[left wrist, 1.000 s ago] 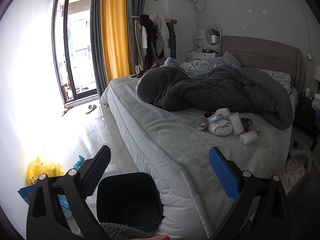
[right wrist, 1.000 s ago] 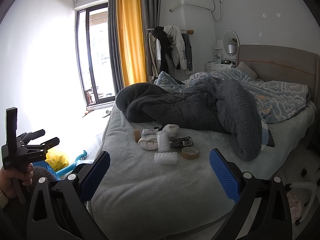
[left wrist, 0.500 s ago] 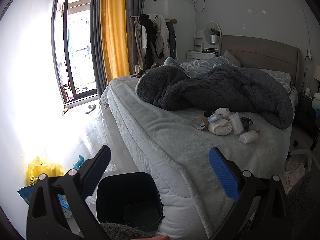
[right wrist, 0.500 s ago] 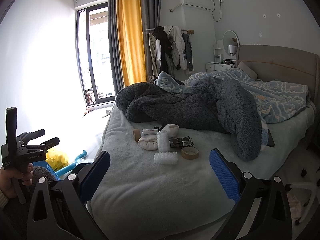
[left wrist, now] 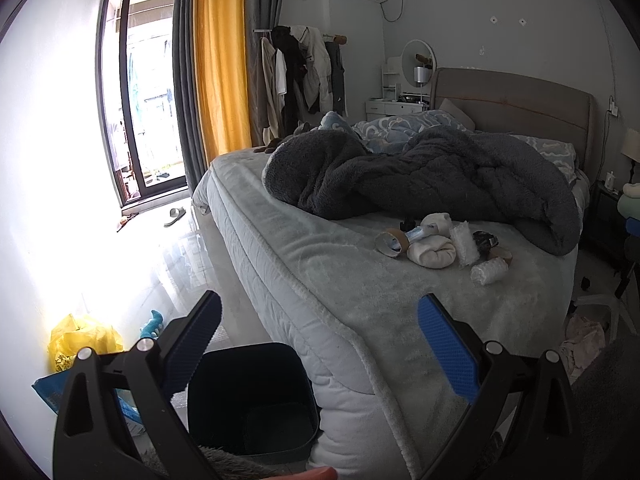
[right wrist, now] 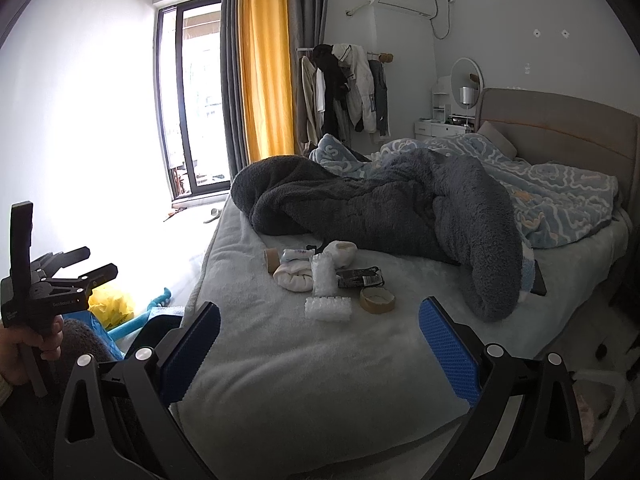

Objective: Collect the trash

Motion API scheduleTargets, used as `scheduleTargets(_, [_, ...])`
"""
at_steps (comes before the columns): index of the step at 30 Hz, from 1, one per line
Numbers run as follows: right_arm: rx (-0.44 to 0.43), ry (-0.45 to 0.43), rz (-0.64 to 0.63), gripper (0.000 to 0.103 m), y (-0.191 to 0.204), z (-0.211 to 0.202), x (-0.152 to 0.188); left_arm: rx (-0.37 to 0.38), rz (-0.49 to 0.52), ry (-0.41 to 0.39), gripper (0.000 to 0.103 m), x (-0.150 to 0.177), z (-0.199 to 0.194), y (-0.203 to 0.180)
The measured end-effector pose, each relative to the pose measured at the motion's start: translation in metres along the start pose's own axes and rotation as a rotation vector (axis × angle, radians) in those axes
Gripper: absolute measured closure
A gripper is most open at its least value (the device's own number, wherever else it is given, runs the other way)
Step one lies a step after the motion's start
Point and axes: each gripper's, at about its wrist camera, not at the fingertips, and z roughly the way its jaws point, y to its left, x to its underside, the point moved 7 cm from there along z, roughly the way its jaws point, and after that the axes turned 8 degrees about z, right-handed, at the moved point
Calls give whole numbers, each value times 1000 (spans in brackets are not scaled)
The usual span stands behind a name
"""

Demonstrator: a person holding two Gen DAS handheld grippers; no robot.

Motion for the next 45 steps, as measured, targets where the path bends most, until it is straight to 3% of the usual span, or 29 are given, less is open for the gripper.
scheduleTargets(11, [13,15,30,3,-6,7,-3,114,-6,-11,3,-13,18,-20])
scheduleTargets(17, [12,42,38,3,-19,34,-5,168,23,-27,3,-18,34,-38])
scheduleTargets(27, [8,134,-2,3,-39,88,4,262,-17,-6,5,-23,66,-61])
scheduleTargets(35, [-16,194,-27,10,-51,121,12,354,-41,27,6,-27,91,-88])
scheduleTargets(45, [-97,263,-52,11,-35,154,32,458,-98,68,19,-36,127,-118])
